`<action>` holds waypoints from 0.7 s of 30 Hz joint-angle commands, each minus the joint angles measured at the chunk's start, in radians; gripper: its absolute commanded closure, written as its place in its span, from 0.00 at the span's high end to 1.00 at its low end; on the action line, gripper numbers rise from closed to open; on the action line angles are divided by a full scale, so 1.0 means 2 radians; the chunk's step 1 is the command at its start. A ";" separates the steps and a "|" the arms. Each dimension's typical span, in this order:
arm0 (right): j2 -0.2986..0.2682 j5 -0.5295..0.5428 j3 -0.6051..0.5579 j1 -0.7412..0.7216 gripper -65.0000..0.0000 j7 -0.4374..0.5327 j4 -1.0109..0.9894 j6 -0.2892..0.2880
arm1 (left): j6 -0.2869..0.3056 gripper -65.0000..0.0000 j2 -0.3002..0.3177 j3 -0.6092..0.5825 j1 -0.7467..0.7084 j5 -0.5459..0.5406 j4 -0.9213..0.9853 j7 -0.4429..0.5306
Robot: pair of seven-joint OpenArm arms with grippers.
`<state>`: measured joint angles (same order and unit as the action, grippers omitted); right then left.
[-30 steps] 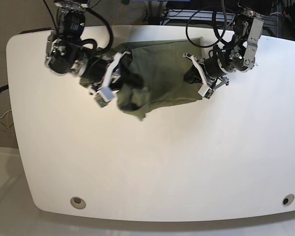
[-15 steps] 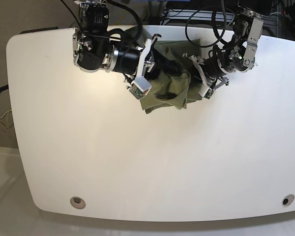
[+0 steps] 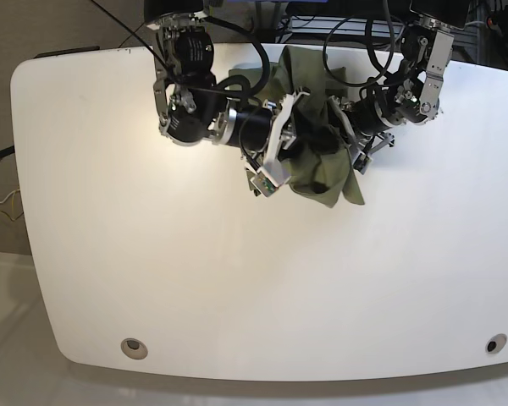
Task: Fold the T-shirt properly
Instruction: 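Lift the gripped end with the right gripper and fold it over the left gripper's end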
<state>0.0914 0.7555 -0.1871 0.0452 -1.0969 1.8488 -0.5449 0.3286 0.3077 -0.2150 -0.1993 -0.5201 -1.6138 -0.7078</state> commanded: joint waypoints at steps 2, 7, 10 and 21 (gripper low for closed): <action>0.005 0.020 -0.008 -0.027 0.00 0.016 -0.004 -0.006 | -0.004 0.00 0.002 -0.005 -0.002 0.012 0.001 -0.035; 0.000 0.022 -0.017 -0.051 0.00 0.011 -0.015 -0.017 | -0.001 0.00 -0.006 -0.010 -0.004 0.014 0.002 -0.055; -0.001 0.018 -0.018 -0.056 0.00 0.012 -0.019 -0.020 | -0.002 0.00 -0.008 -0.011 -0.005 0.016 0.001 -0.063; -0.001 -0.006 -0.022 -0.056 0.00 0.015 -0.027 -0.037 | 0.000 0.00 0.004 -0.010 -0.001 0.010 -0.011 -0.083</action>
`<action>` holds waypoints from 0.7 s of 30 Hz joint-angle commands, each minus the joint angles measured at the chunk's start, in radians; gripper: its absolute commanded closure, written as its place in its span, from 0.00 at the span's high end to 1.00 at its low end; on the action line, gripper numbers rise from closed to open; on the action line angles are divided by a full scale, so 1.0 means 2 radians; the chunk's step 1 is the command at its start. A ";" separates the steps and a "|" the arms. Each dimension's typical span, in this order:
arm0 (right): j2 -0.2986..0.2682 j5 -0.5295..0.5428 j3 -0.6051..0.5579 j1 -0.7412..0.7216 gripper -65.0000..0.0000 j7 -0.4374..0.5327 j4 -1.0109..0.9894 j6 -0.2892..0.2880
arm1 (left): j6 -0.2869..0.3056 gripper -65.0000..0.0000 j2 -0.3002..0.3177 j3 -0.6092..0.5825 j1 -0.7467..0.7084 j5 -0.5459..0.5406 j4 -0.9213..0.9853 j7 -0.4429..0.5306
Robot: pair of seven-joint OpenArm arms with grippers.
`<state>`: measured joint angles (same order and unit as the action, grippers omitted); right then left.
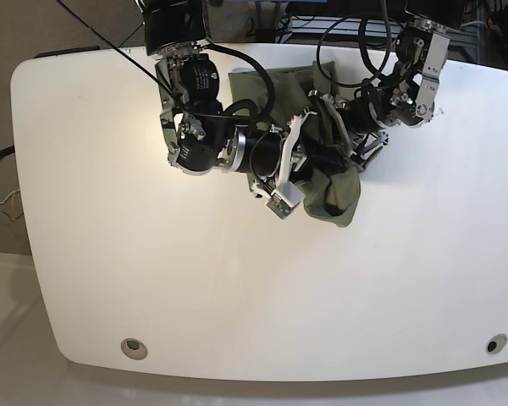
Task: Fold the T-shirt properly
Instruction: 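Lift the gripped end with the right gripper and fold it over the left gripper's end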
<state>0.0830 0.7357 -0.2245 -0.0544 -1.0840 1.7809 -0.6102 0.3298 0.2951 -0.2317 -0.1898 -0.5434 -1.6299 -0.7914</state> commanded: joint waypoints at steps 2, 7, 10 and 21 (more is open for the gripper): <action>0.003 0.002 -0.006 -0.006 0.00 0.009 0.009 -0.007 | 0.000 0.00 0.016 -0.001 -0.005 0.021 -0.006 -0.044; 0.003 0.005 -0.009 -0.007 0.13 0.013 0.001 -0.001 | -0.002 0.02 0.052 0.003 -0.008 0.017 -0.009 -0.029; 0.003 0.006 -0.009 -0.007 0.22 0.015 -0.004 0.000 | -0.003 0.06 0.060 0.005 -0.007 0.017 -0.014 -0.024; 0.003 0.028 -0.009 -0.013 0.29 0.014 -0.014 -0.001 | -0.004 0.05 0.063 0.003 -0.009 0.019 -0.058 -0.036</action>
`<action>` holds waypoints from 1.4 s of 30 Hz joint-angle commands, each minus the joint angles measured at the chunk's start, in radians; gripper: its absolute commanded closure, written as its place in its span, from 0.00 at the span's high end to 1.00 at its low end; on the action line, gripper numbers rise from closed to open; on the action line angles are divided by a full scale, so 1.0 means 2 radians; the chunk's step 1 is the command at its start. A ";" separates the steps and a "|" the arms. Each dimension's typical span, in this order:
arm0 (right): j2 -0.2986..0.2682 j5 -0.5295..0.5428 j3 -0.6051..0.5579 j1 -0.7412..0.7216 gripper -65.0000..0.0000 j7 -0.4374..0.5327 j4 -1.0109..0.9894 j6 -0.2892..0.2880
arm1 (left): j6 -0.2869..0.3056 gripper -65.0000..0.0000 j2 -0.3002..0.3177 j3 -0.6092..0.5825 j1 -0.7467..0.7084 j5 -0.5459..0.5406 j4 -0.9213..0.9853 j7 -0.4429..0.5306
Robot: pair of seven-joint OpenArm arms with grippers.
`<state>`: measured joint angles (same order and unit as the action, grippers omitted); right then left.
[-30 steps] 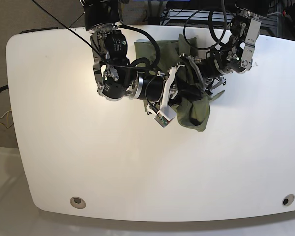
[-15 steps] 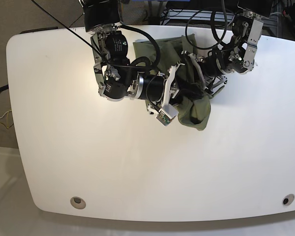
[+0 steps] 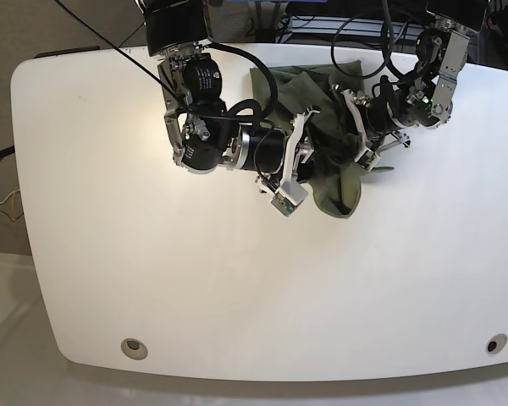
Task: Fold the T-shirt properly
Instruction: 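Lift the gripped end with the right gripper and fold it over the left gripper's end, then lower the folded bundle with both grippers and open the right gripper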
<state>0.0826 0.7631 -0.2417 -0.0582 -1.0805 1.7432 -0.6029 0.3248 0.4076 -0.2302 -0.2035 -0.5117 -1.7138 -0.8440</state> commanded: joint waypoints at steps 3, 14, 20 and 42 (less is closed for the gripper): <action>0.003 0.015 0.000 -0.015 0.27 0.015 0.004 -0.004 | -0.002 0.04 0.008 0.006 -0.005 0.004 -0.032 -0.016; 0.003 0.008 0.007 -0.055 0.12 0.030 0.000 -0.001 | -0.016 0.03 0.004 0.039 -0.041 0.012 -0.088 -0.042; 0.003 0.007 0.006 -0.064 0.17 0.029 0.001 0.002 | -0.033 0.05 0.010 0.064 -0.054 0.009 -0.124 -0.067; 0.001 -0.011 -0.032 -0.073 0.33 0.040 -0.022 -0.003 | -0.032 0.16 0.060 0.134 -0.131 -0.025 -0.163 -0.012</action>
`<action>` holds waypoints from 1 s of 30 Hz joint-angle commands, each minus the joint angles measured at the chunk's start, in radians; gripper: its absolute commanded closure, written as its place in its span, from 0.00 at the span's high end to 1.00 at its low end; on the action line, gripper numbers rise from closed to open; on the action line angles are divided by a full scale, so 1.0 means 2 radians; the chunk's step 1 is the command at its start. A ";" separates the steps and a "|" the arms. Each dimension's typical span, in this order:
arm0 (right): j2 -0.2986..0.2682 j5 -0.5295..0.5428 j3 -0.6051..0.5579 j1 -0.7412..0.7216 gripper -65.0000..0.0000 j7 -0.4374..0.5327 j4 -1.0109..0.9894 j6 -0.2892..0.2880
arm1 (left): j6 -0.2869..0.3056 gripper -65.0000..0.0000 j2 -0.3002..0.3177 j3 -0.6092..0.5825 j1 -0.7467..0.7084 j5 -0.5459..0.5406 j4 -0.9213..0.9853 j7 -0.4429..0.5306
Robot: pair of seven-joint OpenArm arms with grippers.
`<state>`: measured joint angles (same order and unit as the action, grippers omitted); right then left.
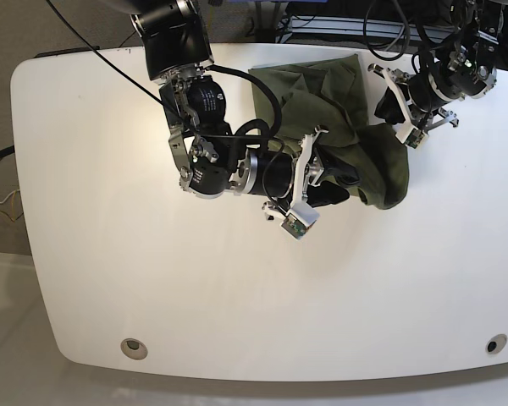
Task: Fold the T-shirt properly
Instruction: 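Lower the folded bundle with both grippers and open the right gripper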
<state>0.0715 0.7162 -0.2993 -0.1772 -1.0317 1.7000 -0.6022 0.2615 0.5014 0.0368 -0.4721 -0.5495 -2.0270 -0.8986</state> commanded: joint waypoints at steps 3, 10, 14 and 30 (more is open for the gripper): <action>0.009 0.013 -0.004 -0.030 0.30 0.039 -0.047 -0.004 | -0.009 0.10 0.046 -0.027 0.000 -0.003 0.000 0.030; 0.011 0.016 -0.005 -0.053 0.29 0.060 -0.084 -0.008 | -0.014 0.06 0.071 -0.050 0.002 0.000 0.013 0.047; 0.011 0.013 0.000 -0.041 0.31 0.059 -0.055 -0.002 | -0.011 0.05 0.029 -0.002 0.011 -0.002 0.009 0.037; -0.050 -0.090 0.015 -0.011 0.33 0.051 0.073 0.086 | -0.013 0.07 -0.035 0.008 0.022 0.014 -0.059 0.023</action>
<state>-0.0135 0.5415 -0.2863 -0.1848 -0.9413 1.8355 -0.4248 0.2455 0.4236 0.0479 -0.4385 -0.5358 -2.1223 -0.8742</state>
